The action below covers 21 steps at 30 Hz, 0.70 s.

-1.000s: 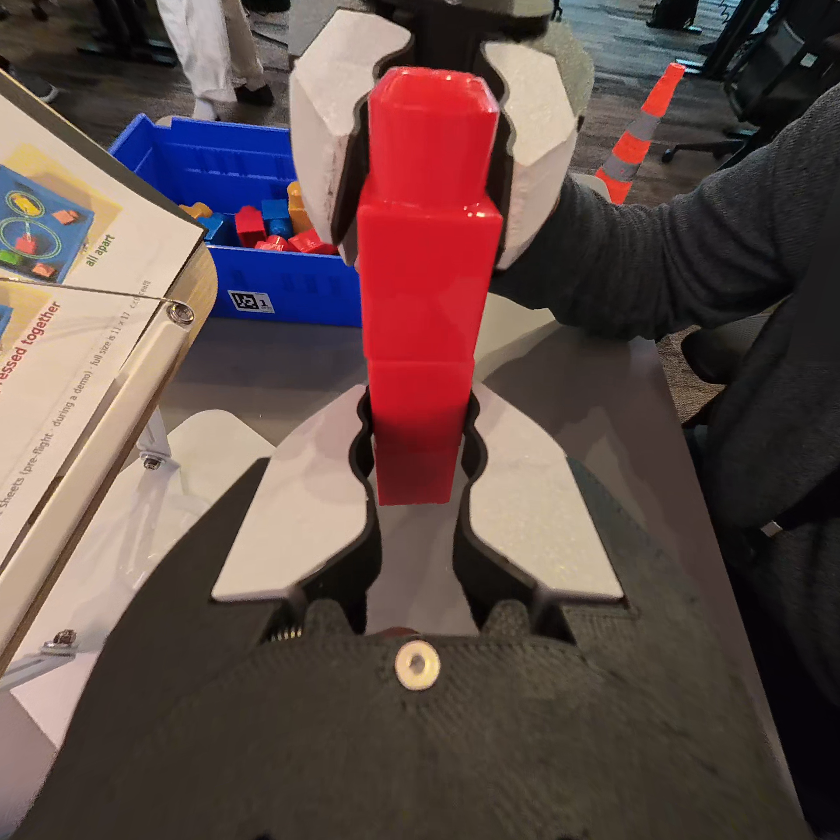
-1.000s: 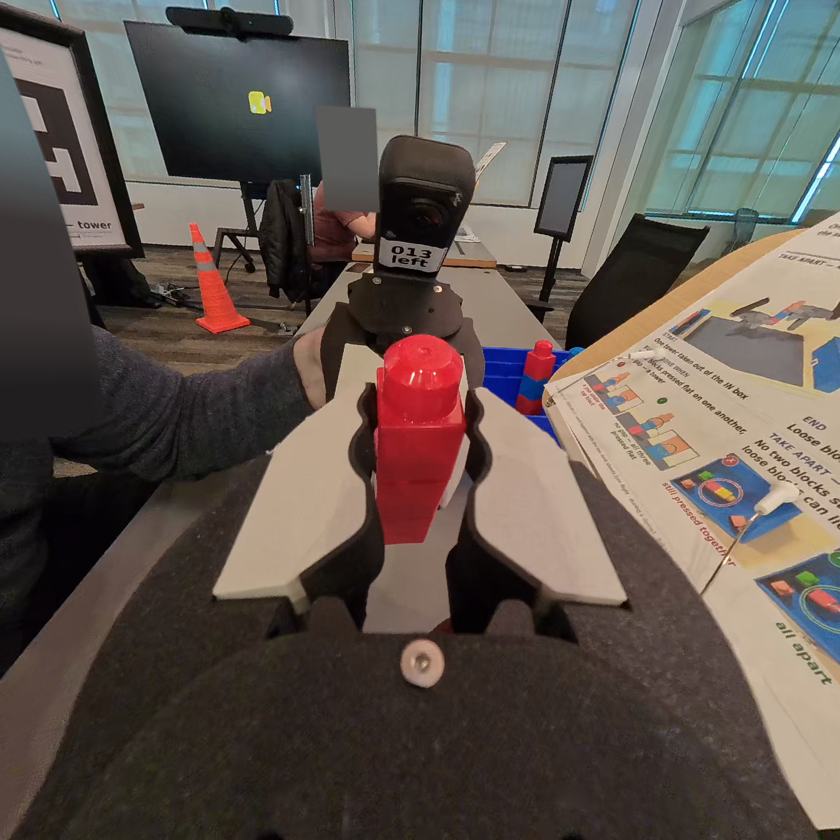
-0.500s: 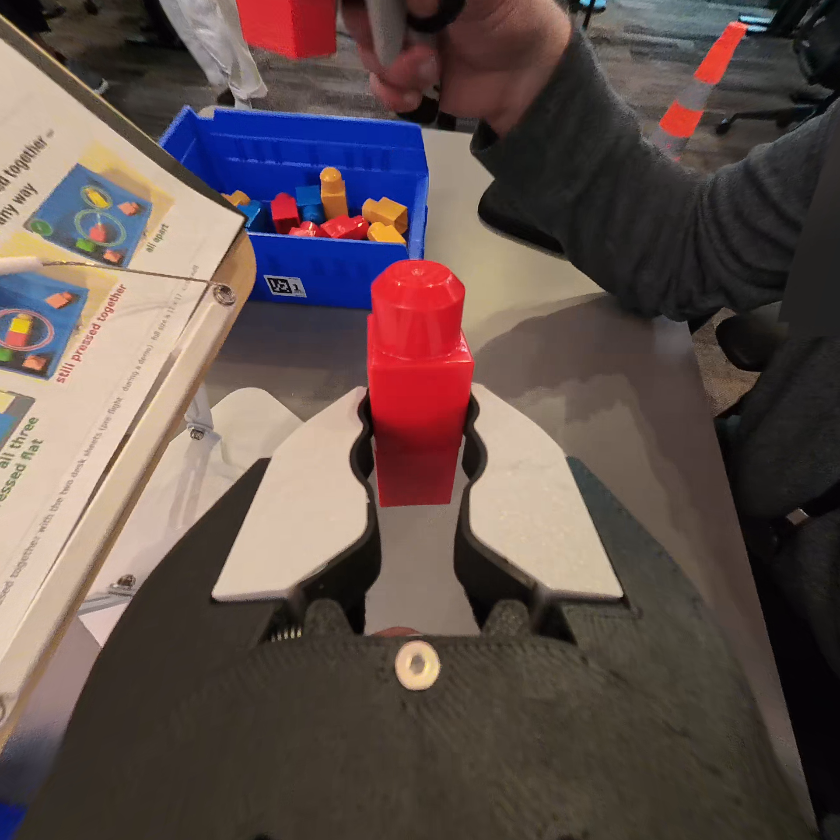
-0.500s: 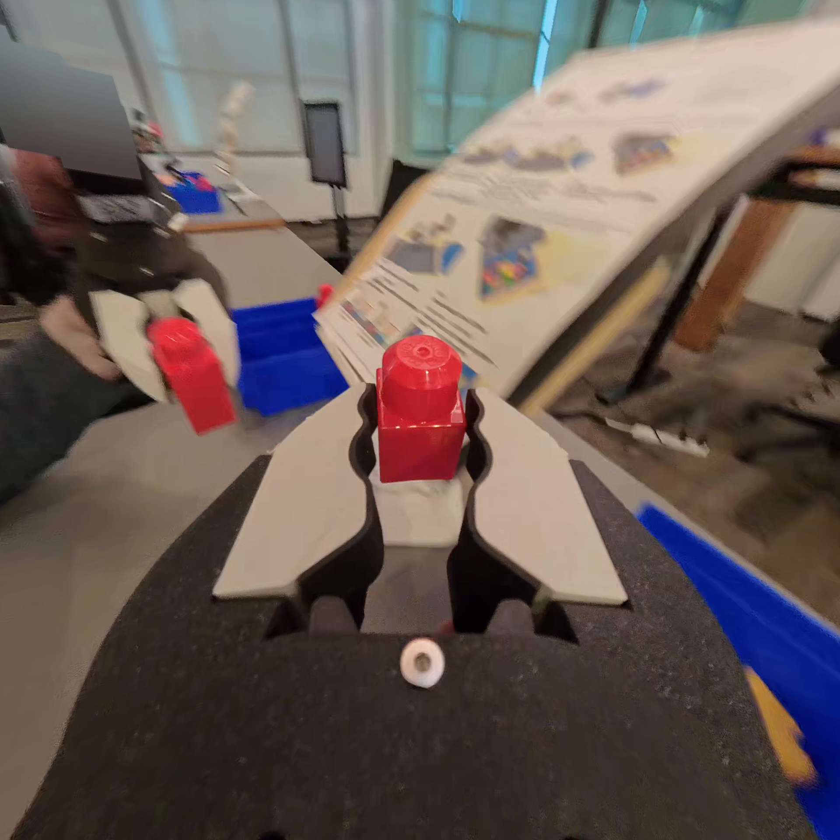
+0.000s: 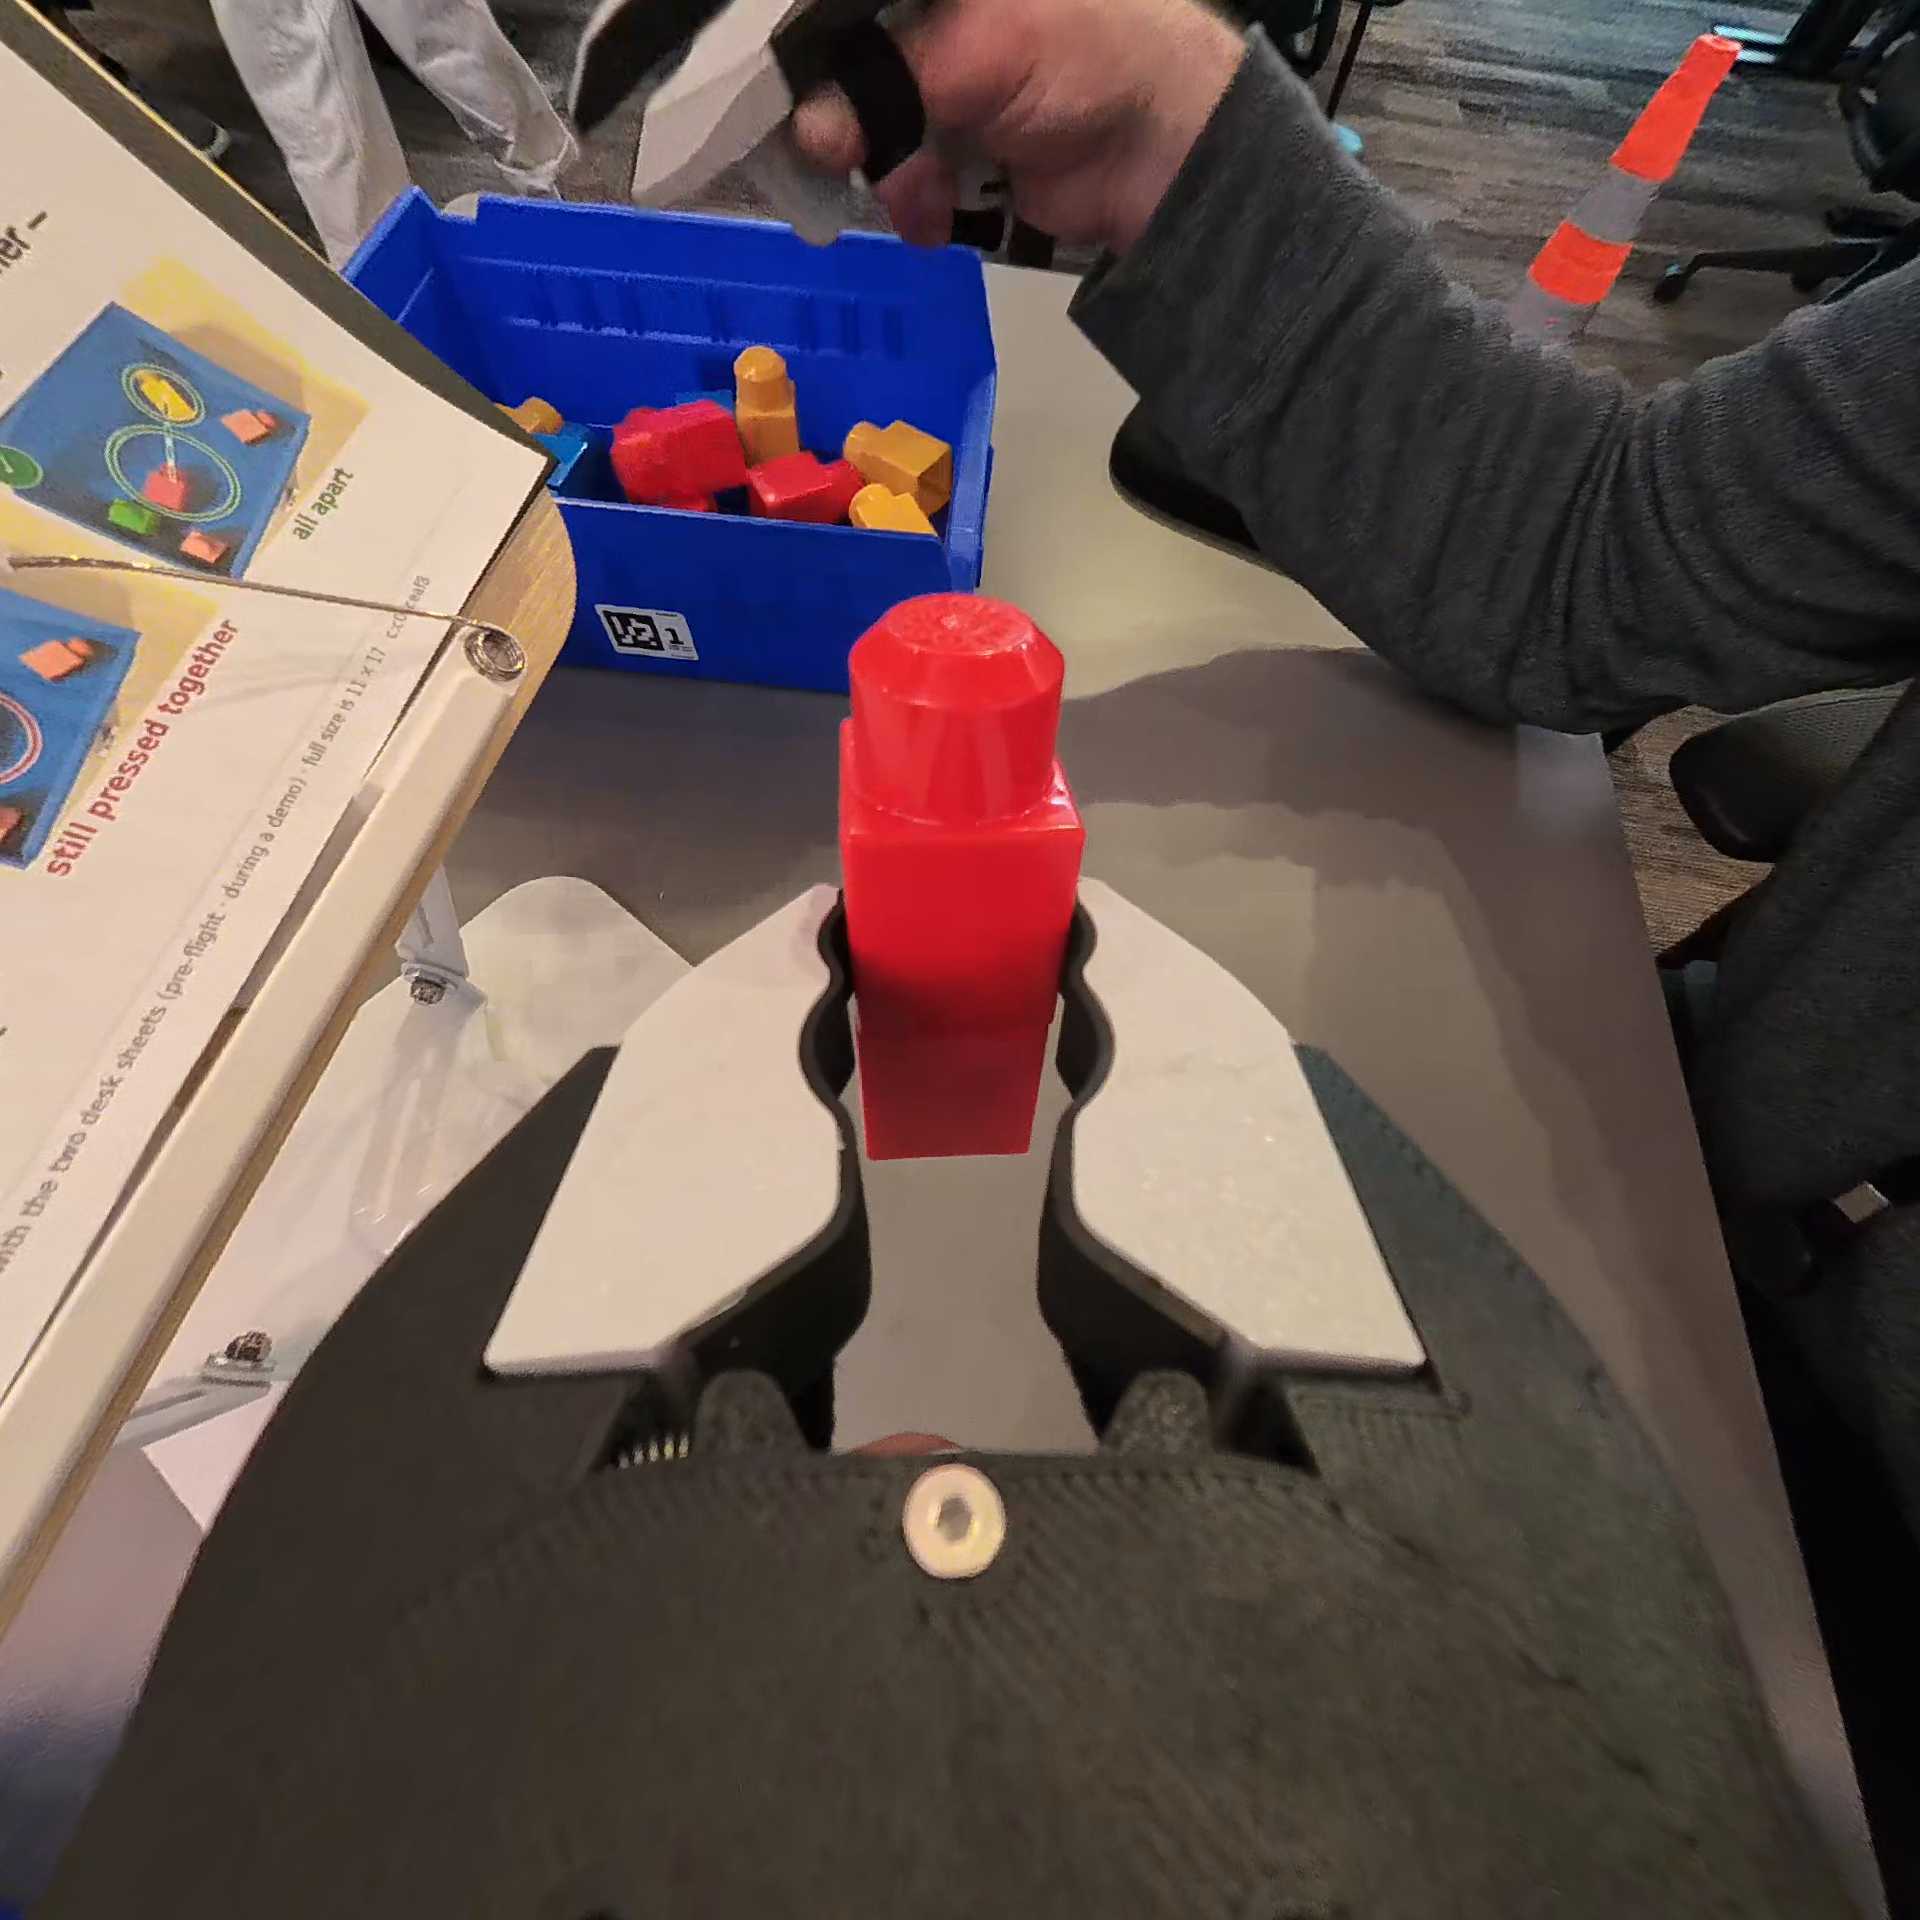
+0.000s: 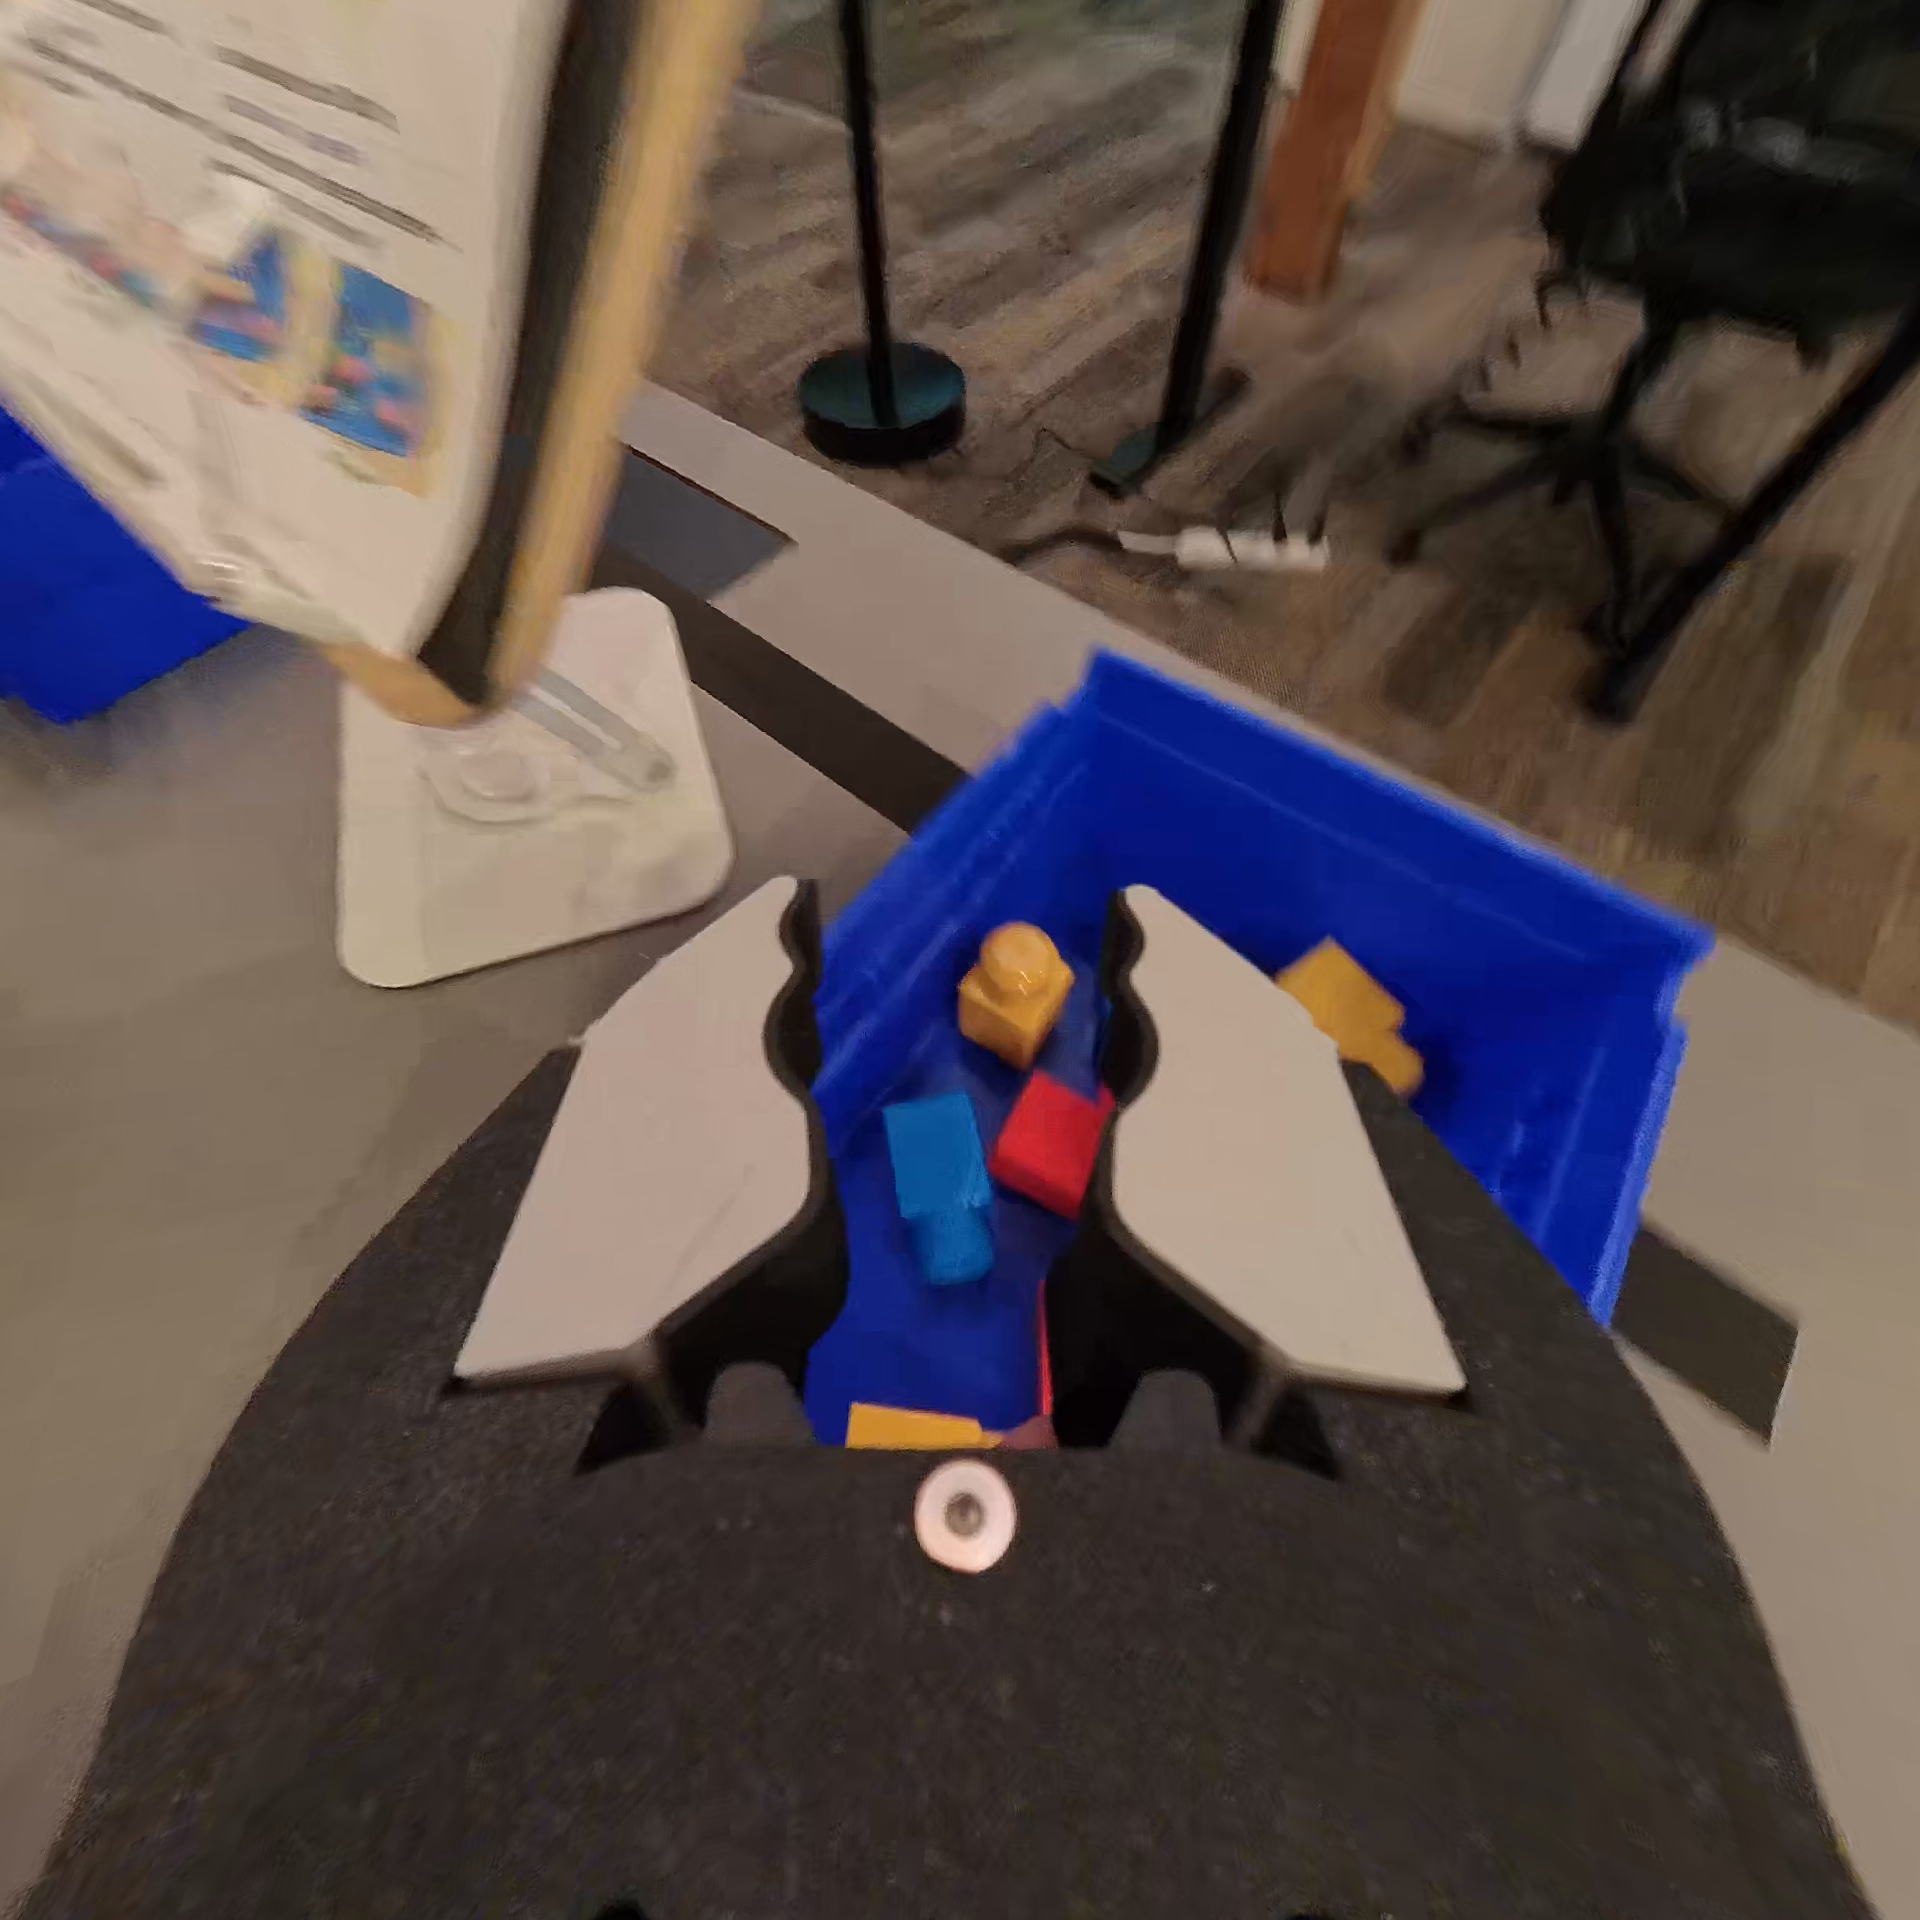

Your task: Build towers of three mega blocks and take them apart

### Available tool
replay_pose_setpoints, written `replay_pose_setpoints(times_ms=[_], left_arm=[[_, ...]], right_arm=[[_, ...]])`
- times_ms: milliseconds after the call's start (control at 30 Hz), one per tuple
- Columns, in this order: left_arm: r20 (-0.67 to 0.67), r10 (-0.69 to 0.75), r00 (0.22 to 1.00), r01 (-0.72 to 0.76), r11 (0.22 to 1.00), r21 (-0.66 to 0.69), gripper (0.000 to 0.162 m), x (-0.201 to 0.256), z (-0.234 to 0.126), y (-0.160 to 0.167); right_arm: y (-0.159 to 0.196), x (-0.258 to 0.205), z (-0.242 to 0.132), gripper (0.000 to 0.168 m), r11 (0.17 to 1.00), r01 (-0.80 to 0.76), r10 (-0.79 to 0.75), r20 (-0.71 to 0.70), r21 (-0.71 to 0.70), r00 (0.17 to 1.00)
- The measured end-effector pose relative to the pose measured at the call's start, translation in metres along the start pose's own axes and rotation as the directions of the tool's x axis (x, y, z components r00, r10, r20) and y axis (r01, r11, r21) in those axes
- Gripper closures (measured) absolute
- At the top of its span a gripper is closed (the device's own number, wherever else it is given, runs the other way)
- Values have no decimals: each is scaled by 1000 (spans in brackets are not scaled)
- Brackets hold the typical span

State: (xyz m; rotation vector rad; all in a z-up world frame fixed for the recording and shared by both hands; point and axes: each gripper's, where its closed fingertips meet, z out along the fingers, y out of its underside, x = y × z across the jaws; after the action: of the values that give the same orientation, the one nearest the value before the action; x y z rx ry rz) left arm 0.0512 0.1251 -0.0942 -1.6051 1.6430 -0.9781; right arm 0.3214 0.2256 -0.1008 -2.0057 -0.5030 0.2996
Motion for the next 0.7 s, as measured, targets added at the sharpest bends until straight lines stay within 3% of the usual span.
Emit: replay_pose_setpoints(times_ms=[100, 167, 233, 333, 500, 567, 700], left_arm=[[-1, 0, 1000, 0, 1000, 14, 126, -1, 5, -2], [-13, 8, 1000, -8, 1000, 29, 126, 2, 7, -5], [-6, 12, 1000, -11, 999, 34, 126, 2, 9, -6], [-14, 29, 999, -28, 998, 52, 126, 6, 12, -11], [-44, 44, 998, -41, 997, 64, 126, 14, 15, -14], [-52, 48, 998, -44, 997, 67, 126, 16, 15, -15], [-70, 53, 996, -44, 992, 115, 126, 18, 11, -20]], right_arm=[[-47, -70, -14, 119, 973, 138, -172, 185, 184, 968], [-68, -137, -23, 119, 937, 182, -288, 364, 298, 886], [-76, -200, -27, 116, 906, 211, -384, 504, 367, 773], [-72, -262, -20, 114, 885, 245, -452, 606, 396, 654], [-59, -294, 1, 123, 902, 245, -428, 674, 355, 601], [-56, -294, 5, 134, 907, 246, -419, 679, 341, 603], [-62, -294, 2, 134, 907, 215, -416, 682, 363, 602]])
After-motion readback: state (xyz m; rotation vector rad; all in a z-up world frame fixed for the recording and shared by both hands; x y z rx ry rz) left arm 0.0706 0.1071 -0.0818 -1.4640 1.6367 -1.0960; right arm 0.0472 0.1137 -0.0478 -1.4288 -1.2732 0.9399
